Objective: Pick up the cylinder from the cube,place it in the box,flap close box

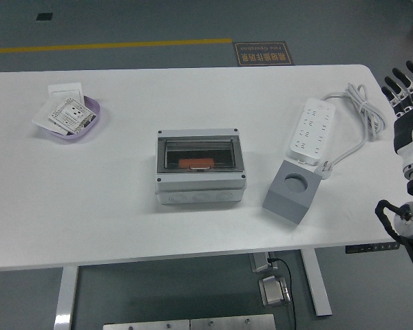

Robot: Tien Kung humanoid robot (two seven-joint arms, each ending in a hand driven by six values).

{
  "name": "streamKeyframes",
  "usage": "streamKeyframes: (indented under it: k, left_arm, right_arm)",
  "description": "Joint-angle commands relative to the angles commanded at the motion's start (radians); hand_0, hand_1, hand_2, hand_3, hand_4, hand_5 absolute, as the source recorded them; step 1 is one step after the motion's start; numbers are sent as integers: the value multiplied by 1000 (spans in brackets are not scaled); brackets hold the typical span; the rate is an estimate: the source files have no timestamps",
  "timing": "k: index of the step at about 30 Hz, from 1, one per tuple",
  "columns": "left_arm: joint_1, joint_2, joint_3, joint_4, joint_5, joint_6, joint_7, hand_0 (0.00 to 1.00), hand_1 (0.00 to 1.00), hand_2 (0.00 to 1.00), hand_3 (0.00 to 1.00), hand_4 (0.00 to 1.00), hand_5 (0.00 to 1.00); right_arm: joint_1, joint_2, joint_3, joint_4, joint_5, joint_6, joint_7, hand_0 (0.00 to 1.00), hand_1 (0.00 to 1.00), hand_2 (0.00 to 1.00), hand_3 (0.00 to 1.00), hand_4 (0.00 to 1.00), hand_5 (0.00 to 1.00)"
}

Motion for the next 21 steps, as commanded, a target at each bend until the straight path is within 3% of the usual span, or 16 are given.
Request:
streamKeyframes:
  k: [15, 21]
  left_arm:
    - [2, 4, -25, 0, 20, 1, 0, 586, 609, 546, 569, 463, 262]
    - [-5, -1, -30, 0, 29, -2, 3, 586, 609, 546, 569, 463, 262]
  right_arm:
    - [-6, -6, 4, 20, -137, -85, -30, 821, 706, 731, 767, 990, 828]
    - [-3, -10, 3, 28, -146, -114, 0, 821, 706, 731, 767, 990, 828]
